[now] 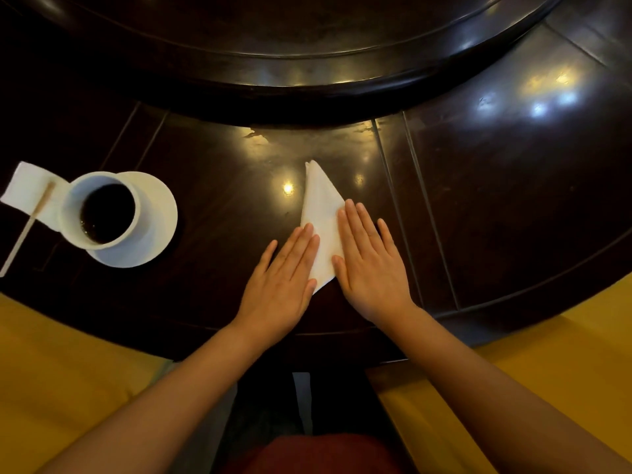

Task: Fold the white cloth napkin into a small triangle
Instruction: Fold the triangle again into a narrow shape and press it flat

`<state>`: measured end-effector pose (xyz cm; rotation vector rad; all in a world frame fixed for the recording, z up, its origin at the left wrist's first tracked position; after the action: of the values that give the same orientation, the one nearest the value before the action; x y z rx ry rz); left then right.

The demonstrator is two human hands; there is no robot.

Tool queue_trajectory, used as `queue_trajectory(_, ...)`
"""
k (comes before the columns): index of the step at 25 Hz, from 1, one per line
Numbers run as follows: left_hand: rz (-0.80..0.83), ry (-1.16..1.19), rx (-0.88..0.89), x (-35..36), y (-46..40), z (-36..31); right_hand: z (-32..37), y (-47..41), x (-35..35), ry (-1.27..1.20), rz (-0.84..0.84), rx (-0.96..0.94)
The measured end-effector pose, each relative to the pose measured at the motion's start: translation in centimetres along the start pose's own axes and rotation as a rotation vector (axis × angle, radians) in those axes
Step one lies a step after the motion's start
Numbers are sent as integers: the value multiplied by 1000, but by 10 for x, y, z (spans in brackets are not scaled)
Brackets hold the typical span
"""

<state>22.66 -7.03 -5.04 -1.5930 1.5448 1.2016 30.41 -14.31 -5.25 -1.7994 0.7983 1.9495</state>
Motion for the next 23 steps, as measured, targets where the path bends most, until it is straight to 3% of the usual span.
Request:
queue_trajectory(2,43,-27,96,-6,4,-1,1,17,-1,-10,25,30)
queue_trajectory(4,-33,-90,107,-17,9,-10,-2,21,-13,-5,-26,-2)
queue_trajectory(7,-160,-12,-16,-13,21,-36,-2,1,-27,57,-118,-259)
queue_trajectory(11,-120,-4,-172,13,26,-43,2,-26,-11,168,-6,-543)
queue_trajectory(18,-131,-18,-171,23,26,-38,8,-30,-8,144,-15,-610)
queue_trajectory(23,-160,3,-228,20,33,-28,31,-40,-12,162,-41,-763)
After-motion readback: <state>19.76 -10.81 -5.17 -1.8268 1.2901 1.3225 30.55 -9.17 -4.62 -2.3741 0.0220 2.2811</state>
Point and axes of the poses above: each hand's wrist, its own y-axis away from the middle knuckle, its own x-axis out of the palm, z = x × y, the point moved 9 cm from there along -y, towards the middle knuckle, and after that the axes turned 11 degrees about y, right-handed, at the moved point
